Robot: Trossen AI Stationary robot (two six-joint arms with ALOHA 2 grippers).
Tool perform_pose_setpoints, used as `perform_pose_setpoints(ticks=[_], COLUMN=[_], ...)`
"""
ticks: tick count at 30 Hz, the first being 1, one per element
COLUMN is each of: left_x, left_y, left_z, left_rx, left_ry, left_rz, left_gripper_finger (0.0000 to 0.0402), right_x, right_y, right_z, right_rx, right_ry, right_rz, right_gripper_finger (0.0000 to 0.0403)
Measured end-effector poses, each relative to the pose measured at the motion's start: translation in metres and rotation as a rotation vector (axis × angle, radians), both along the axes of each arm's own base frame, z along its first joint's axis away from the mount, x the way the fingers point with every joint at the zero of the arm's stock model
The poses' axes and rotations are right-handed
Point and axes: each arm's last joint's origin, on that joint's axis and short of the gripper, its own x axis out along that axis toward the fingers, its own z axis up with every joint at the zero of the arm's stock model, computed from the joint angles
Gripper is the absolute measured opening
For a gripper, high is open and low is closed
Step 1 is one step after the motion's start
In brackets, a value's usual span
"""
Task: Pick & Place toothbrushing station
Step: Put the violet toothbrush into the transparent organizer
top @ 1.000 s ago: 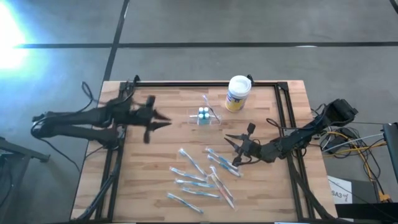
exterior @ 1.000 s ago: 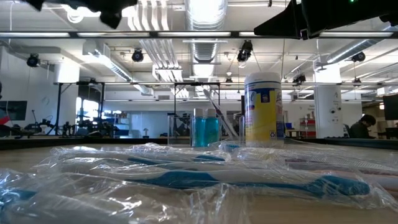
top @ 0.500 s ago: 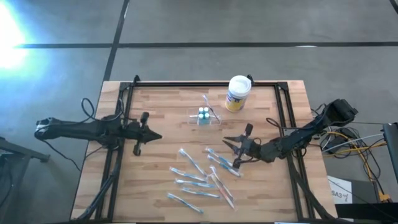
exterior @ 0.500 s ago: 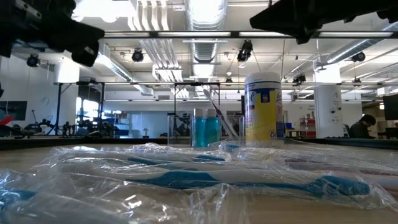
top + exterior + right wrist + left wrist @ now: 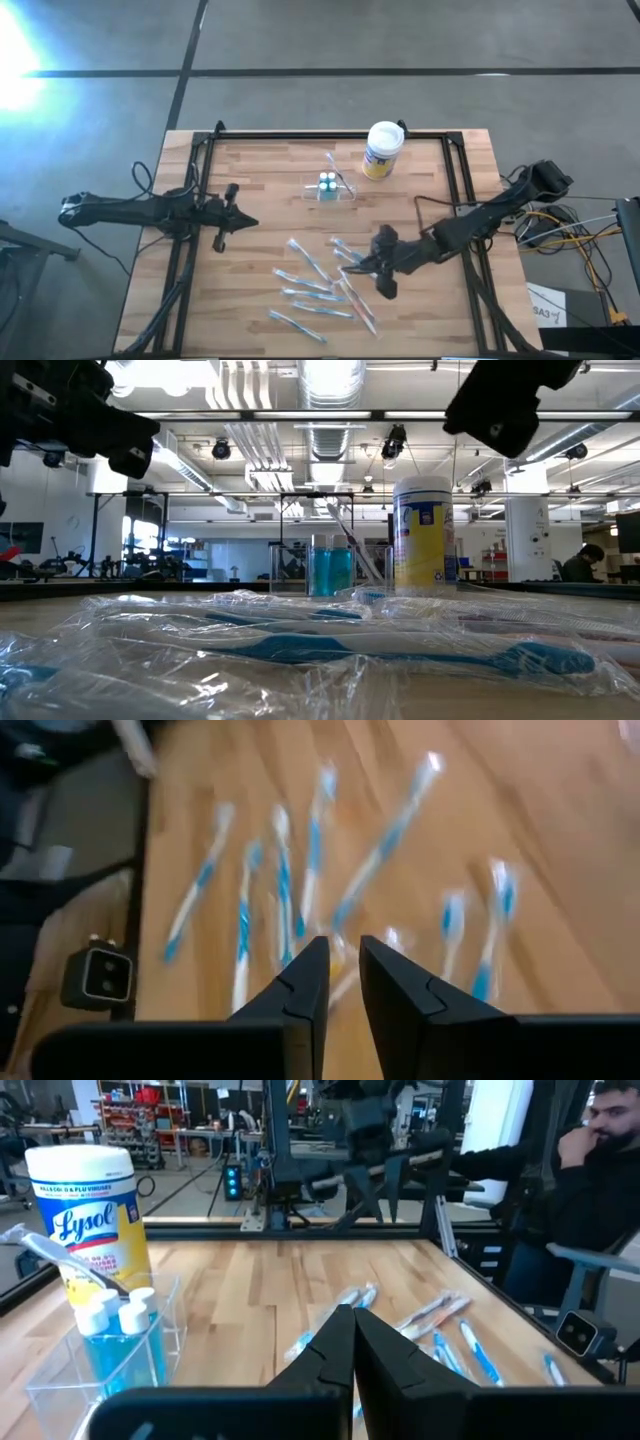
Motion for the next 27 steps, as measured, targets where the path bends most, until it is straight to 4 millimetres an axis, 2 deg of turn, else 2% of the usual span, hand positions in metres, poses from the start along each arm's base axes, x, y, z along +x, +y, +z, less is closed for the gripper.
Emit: perform_pose_setpoints(ticks=[7,12,15,21,27], left_x=[0.000,0.000,0.000,0.000,0.000], left_y=[0.000,0.000,0.000,0.000,0.000], left_z=[0.000,0.000,0.000,0.000,-0.002], left_rx=[-0.027,-0.038,-0.040,-0.042,-0.050], left_ry=[0.004,0.006,0.006,0.008,0.027], left_rz=[0.002,0.002,0.002,0.001,-0.005], left_gripper_finger=[0.0010,0.0008,0.0006,0.0013,0.0011], right_x=[0.022,0.043,0.059,0.084,0.089], right_y=[0.016,0.028,0.036,0.045,0.044], right_z=[-0.011,-0.026,-0.038,-0.053,-0.069], right_rx=[0.157,0.103,0.061,0.032,0.021], right_ry=[0.283,0.480,0.536,0.578,0.652], right_rz=[-0.091,-0.127,-0.098,-0.044,-0.071], right_gripper_finger=[0.0057,0.0057,0.0062,0.0114,0.0164])
